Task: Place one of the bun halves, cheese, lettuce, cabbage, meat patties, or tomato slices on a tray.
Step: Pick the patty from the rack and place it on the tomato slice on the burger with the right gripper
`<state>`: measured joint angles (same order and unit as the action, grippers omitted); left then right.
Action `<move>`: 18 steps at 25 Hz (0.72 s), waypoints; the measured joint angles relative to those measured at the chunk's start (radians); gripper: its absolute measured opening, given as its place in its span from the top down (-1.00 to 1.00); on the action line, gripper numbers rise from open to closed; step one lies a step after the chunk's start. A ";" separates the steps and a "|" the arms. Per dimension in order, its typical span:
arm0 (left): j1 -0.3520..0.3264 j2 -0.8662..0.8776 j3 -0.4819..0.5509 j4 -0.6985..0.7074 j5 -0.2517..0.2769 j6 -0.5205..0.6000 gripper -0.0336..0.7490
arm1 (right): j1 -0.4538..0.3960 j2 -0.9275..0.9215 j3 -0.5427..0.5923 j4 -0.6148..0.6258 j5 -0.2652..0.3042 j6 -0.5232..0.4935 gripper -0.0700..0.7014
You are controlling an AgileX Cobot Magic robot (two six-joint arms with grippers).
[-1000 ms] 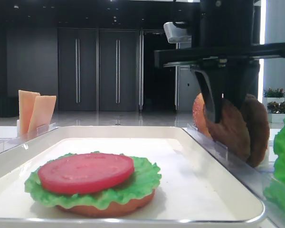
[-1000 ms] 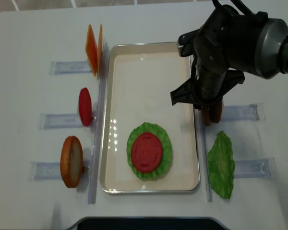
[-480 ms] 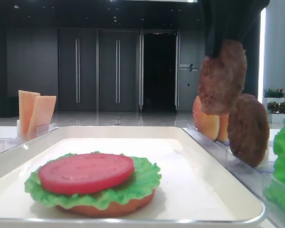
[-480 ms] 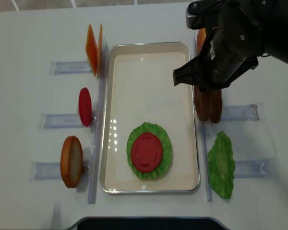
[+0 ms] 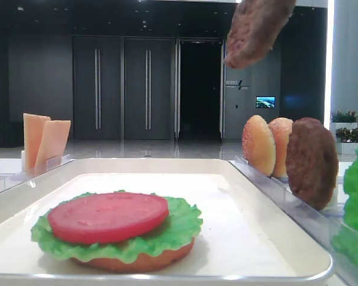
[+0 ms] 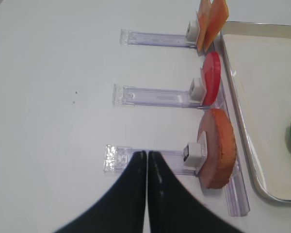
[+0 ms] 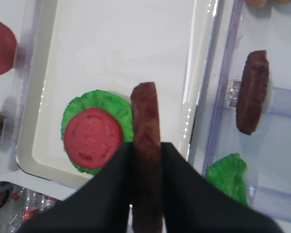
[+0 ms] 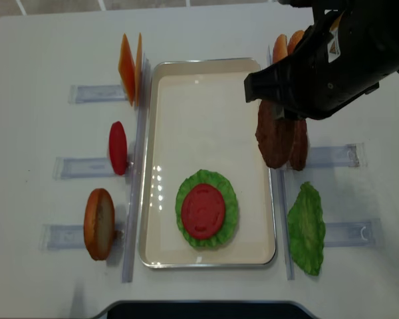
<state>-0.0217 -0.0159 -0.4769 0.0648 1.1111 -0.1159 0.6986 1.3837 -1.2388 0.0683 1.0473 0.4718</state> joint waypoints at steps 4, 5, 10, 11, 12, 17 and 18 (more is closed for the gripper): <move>0.000 0.000 0.000 0.000 0.000 0.000 0.91 | 0.000 -0.029 0.000 0.088 0.010 -0.046 0.41; 0.000 0.000 0.000 0.000 0.000 0.000 0.91 | 0.000 -0.033 0.000 0.110 0.013 -0.059 0.41; 0.000 0.000 0.000 0.000 0.000 0.000 0.91 | 0.000 -0.035 0.000 0.231 0.023 -0.135 0.41; 0.000 0.000 0.000 0.000 0.000 0.000 0.91 | 0.001 -0.035 0.000 0.251 0.022 -0.149 0.41; 0.000 0.000 0.000 0.000 0.000 0.000 0.91 | 0.002 -0.035 0.000 0.266 0.018 -0.161 0.41; 0.000 0.000 0.000 0.000 0.000 0.000 0.91 | 0.028 -0.035 0.007 0.330 -0.022 -0.204 0.41; 0.000 0.000 0.000 0.000 0.000 0.000 0.91 | 0.032 -0.035 0.015 0.358 -0.042 -0.222 0.41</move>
<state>-0.0217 -0.0159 -0.4769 0.0648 1.1111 -0.1159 0.7307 1.3487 -1.2238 0.4265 1.0051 0.2499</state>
